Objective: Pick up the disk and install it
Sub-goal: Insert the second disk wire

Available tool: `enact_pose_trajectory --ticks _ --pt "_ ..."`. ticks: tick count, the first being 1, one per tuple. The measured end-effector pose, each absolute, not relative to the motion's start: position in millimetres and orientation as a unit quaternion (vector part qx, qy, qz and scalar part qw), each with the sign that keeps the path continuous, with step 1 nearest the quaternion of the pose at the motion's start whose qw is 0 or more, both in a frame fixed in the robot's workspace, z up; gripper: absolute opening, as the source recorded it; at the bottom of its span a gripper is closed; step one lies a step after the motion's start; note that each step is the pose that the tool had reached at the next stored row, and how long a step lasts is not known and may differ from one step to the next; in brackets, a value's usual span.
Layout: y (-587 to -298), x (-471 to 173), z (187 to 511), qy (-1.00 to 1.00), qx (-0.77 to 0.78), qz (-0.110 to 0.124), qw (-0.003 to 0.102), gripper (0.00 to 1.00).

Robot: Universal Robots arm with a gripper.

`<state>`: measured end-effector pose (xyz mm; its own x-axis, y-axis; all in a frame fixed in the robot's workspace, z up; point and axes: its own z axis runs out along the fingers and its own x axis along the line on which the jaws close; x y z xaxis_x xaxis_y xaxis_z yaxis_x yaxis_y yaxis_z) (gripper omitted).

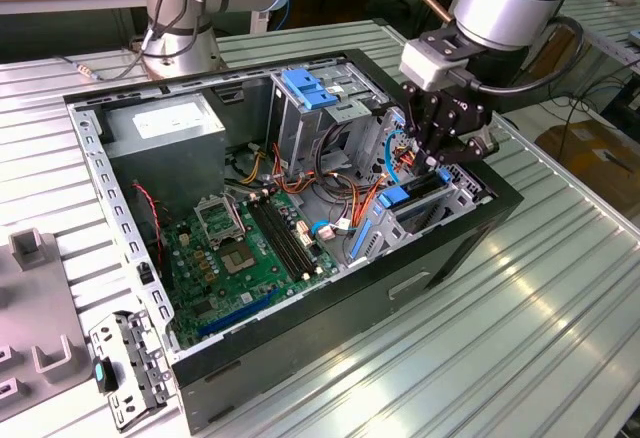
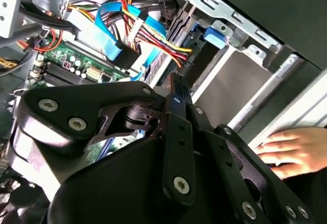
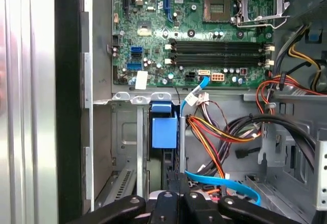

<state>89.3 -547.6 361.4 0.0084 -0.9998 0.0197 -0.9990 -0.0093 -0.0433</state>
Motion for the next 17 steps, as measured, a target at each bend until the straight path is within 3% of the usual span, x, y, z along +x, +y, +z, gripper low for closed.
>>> enact_pose_trajectory --ticks 12,17 --pt "-544.8 90.2 392.1 0.704 -0.71 -0.023 0.007 0.11" --pt "-528.8 91.3 392.5 0.703 -0.71 -0.039 -0.01 0.11"
